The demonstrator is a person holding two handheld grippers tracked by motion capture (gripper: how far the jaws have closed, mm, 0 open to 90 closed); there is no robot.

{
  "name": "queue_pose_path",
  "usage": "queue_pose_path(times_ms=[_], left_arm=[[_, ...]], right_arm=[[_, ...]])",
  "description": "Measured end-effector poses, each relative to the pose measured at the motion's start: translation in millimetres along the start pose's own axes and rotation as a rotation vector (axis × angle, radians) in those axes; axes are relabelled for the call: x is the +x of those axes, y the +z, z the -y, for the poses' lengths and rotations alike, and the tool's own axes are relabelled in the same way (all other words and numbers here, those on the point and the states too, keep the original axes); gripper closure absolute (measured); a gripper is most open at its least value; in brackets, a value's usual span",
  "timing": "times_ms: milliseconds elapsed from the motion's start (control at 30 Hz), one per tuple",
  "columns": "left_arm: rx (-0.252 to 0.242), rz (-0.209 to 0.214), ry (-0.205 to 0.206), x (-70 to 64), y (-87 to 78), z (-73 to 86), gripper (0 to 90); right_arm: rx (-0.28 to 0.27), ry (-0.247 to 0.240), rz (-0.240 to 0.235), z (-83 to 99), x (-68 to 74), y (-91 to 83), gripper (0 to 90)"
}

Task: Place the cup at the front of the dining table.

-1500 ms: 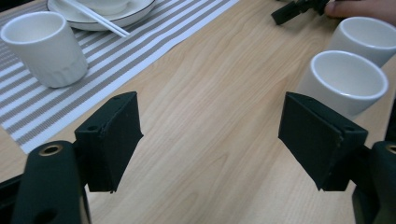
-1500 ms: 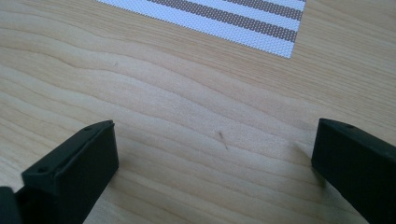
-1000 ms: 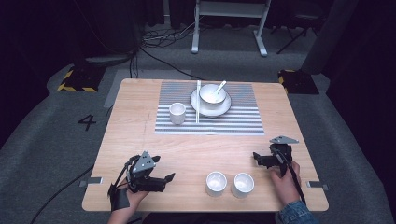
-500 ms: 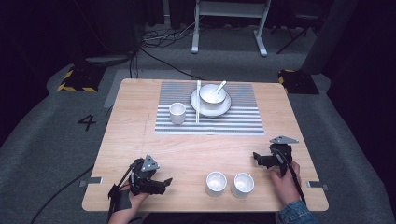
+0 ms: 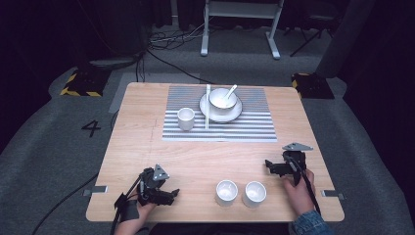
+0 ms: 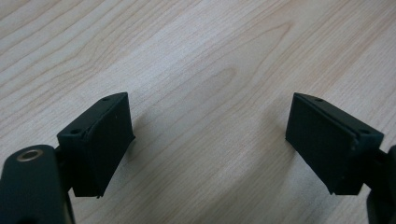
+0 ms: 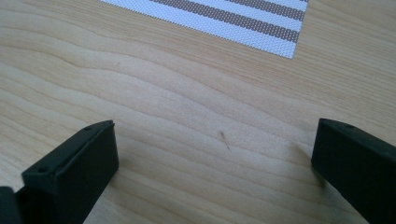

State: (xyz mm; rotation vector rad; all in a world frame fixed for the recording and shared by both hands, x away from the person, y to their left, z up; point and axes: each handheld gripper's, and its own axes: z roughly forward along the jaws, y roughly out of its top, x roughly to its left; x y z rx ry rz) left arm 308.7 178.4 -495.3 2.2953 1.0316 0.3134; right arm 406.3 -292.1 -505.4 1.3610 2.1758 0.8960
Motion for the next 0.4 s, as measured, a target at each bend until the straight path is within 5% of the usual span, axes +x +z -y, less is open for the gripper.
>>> queue_pose_path(times_ms=[133, 400], left_arm=[[-0.075, -0.002, 0.005, 2.0, 5.9, 6.8, 8.1], [-0.071, 0.003, 0.002, 2.2, 6.6, 6.5, 3.7]], right_arm=[[0.000, 0.000, 0.000, 0.0, 0.0, 0.0, 0.5], [0.001, 0.000, 0.000, 0.0, 0.1, 0.0, 0.5]])
